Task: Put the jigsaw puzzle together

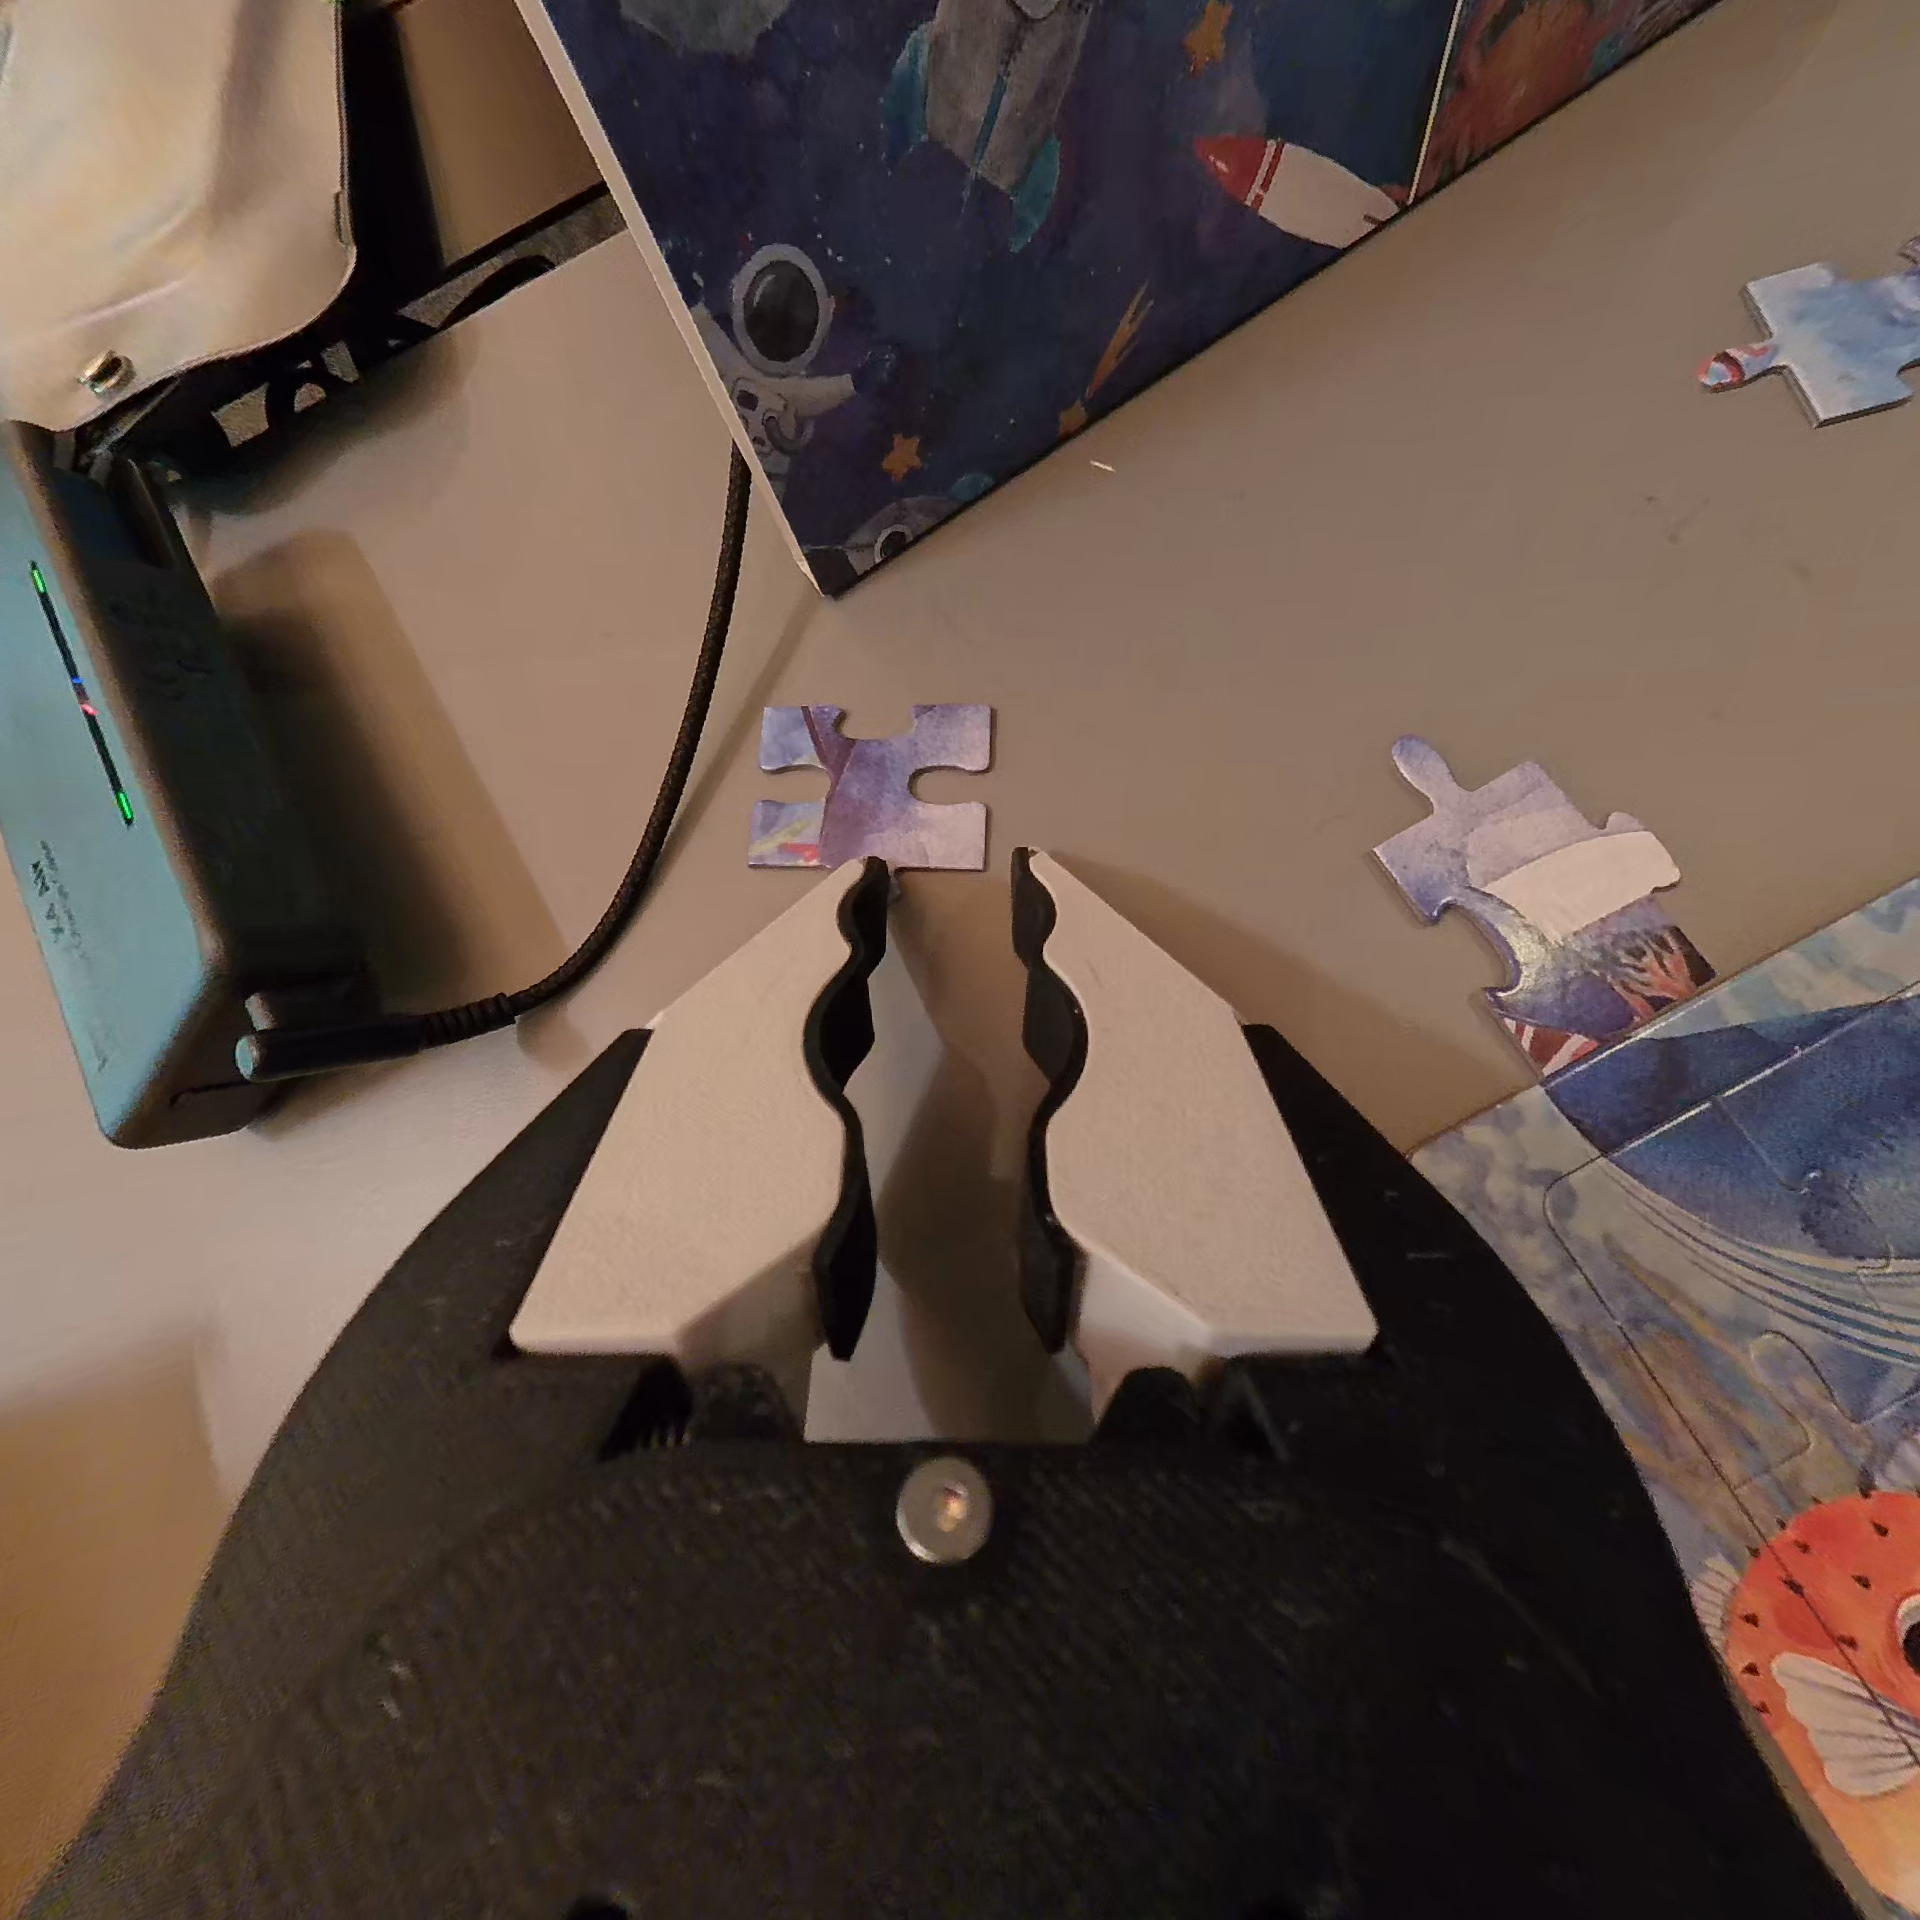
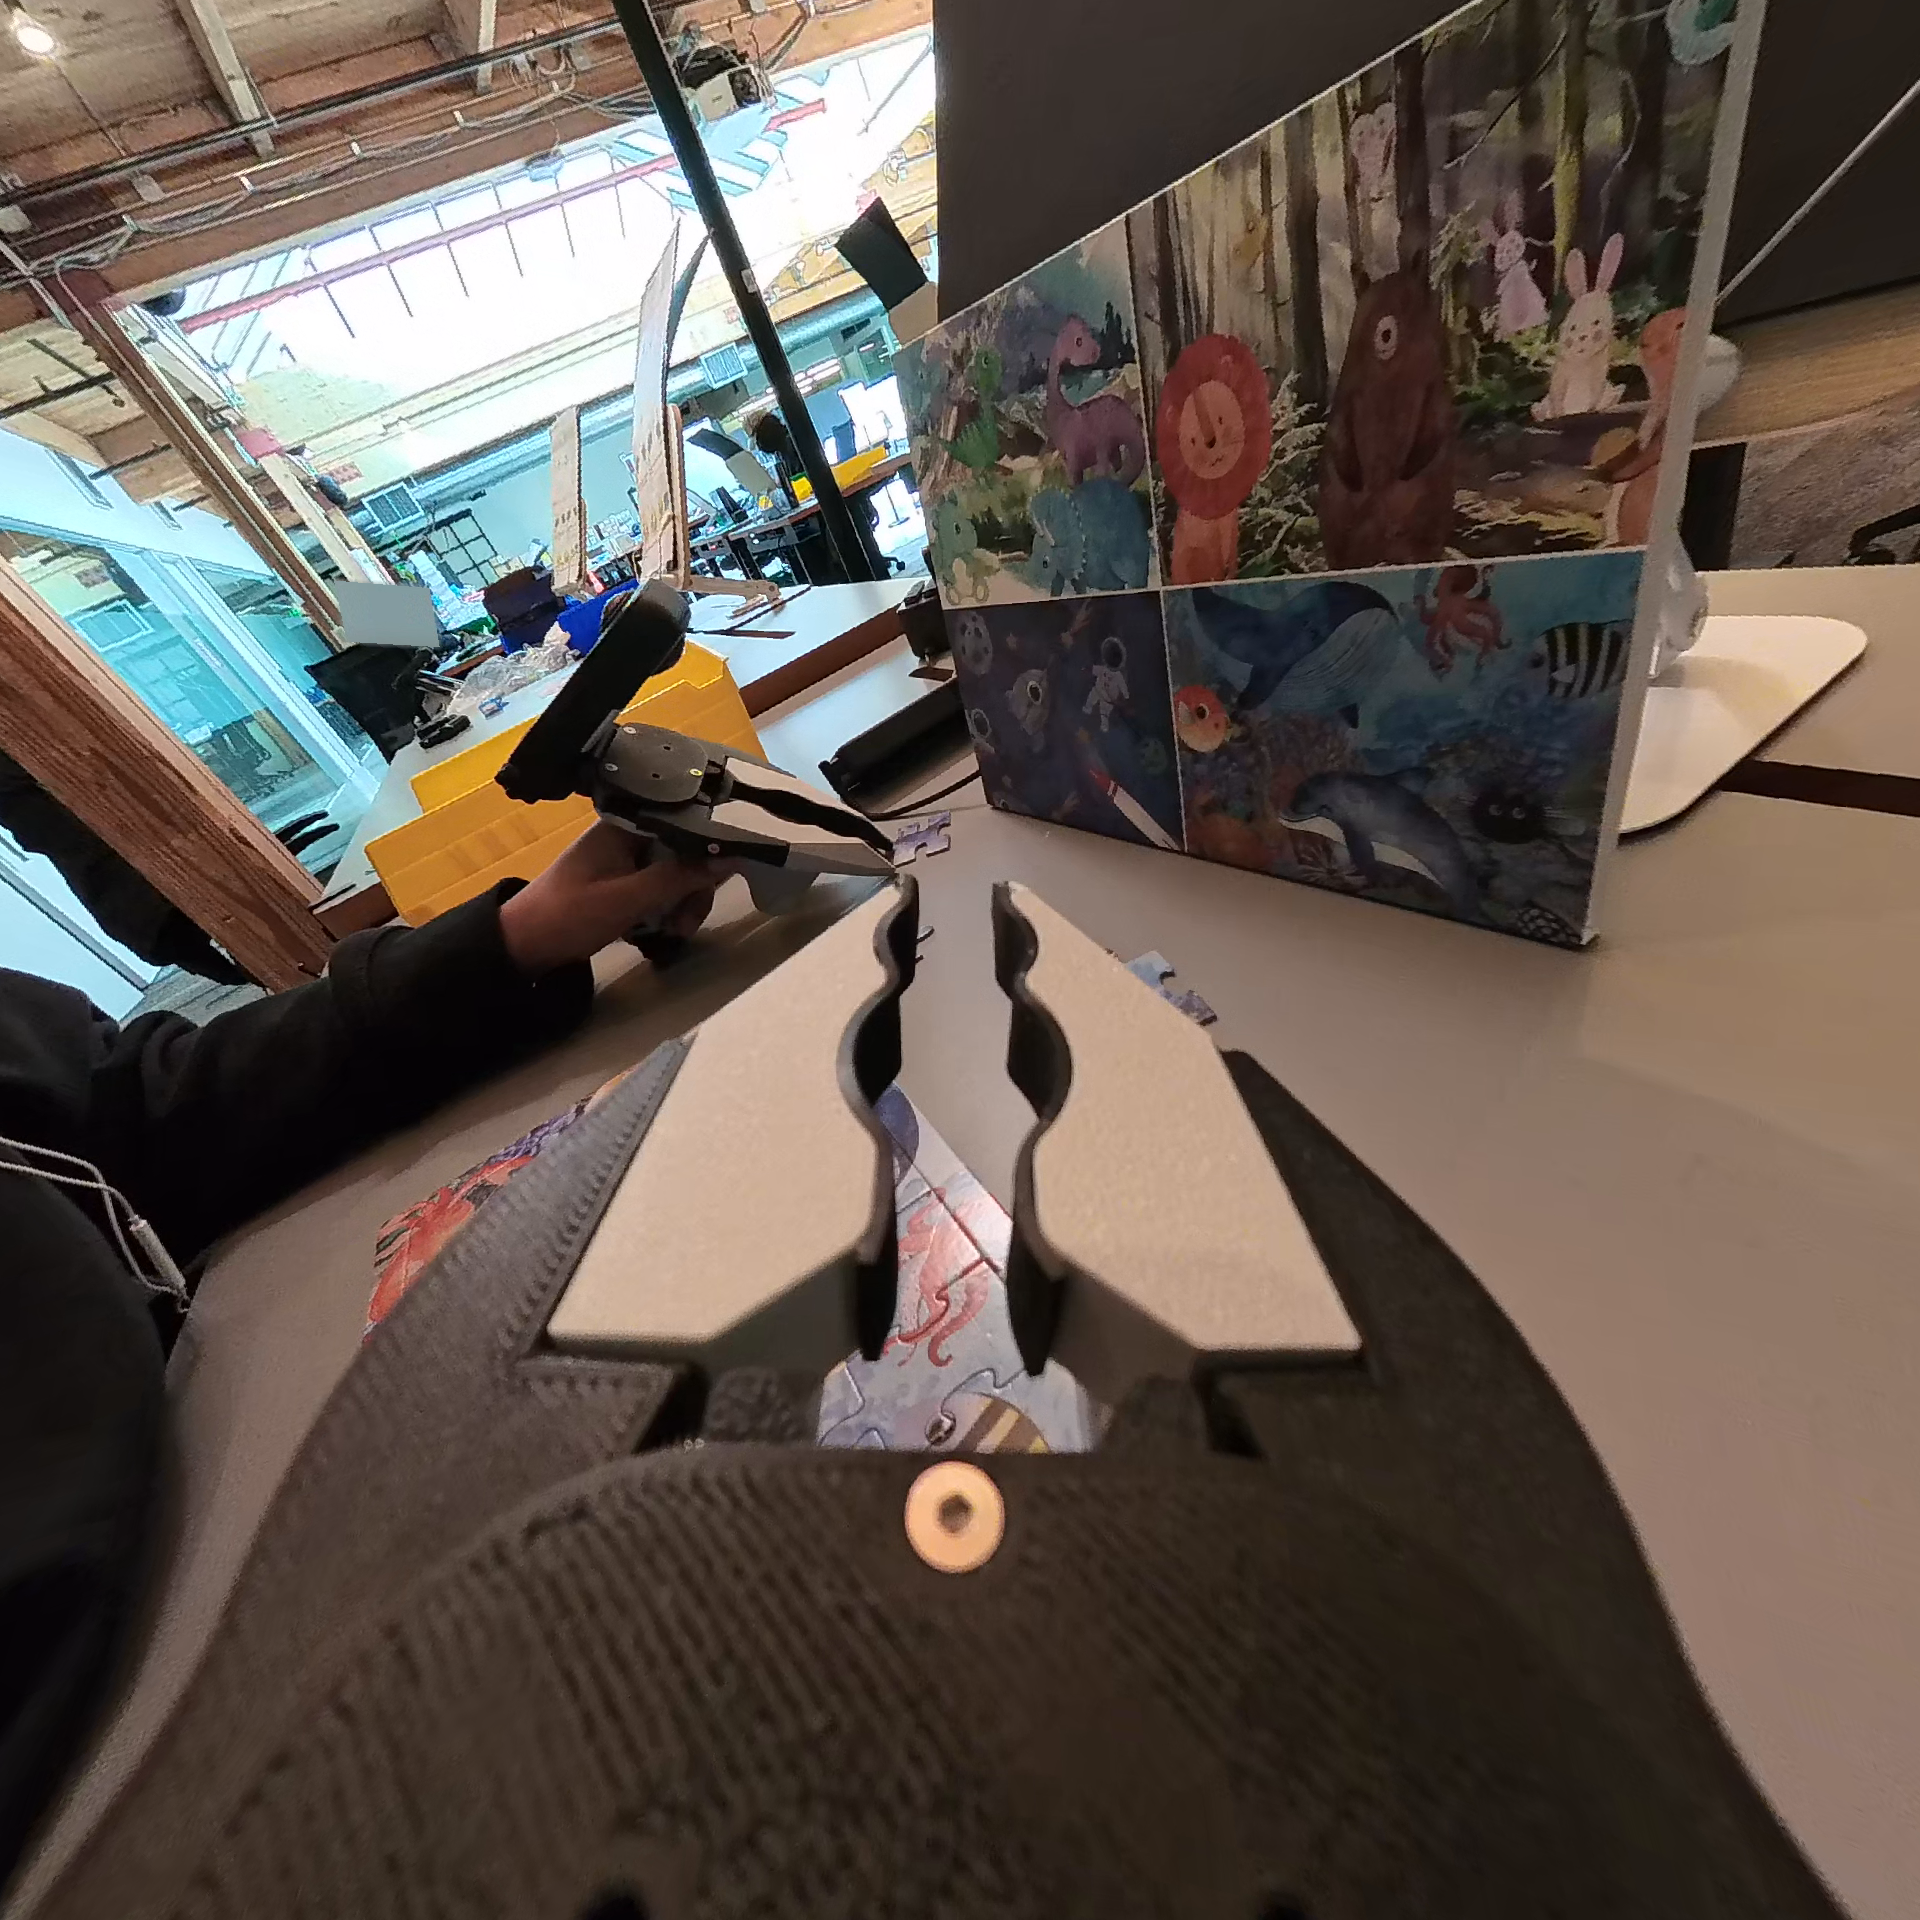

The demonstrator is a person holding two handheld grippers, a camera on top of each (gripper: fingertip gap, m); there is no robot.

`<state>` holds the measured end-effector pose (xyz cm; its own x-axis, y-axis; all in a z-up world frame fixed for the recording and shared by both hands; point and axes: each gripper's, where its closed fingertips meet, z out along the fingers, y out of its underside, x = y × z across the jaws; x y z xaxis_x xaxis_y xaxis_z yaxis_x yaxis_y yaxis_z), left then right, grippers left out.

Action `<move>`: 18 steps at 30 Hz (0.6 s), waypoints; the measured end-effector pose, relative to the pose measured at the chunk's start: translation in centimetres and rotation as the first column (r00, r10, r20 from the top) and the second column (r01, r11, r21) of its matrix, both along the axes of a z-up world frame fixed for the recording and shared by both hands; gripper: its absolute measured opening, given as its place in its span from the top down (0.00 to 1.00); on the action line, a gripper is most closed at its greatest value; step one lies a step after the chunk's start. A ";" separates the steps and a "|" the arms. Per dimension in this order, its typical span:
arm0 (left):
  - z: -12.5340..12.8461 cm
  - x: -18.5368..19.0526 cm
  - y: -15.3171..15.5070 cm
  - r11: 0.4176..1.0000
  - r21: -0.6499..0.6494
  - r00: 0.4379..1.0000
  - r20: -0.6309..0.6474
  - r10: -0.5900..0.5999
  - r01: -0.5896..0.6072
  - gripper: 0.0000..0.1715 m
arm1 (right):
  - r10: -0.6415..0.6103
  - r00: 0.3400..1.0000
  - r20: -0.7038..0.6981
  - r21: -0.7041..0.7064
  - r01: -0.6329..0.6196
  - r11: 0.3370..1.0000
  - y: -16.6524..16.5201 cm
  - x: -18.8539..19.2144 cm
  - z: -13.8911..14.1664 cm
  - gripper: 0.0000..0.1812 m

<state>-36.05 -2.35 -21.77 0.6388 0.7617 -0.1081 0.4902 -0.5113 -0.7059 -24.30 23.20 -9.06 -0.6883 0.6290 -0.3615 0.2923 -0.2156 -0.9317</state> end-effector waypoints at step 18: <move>0.0 -0.1 -0.1 1.000 0.012 1.000 0.010 0.008 -0.008 0.85 | 0.002 1.000 0.004 0.000 -0.002 1.000 0.0 0.0 -0.1 0.93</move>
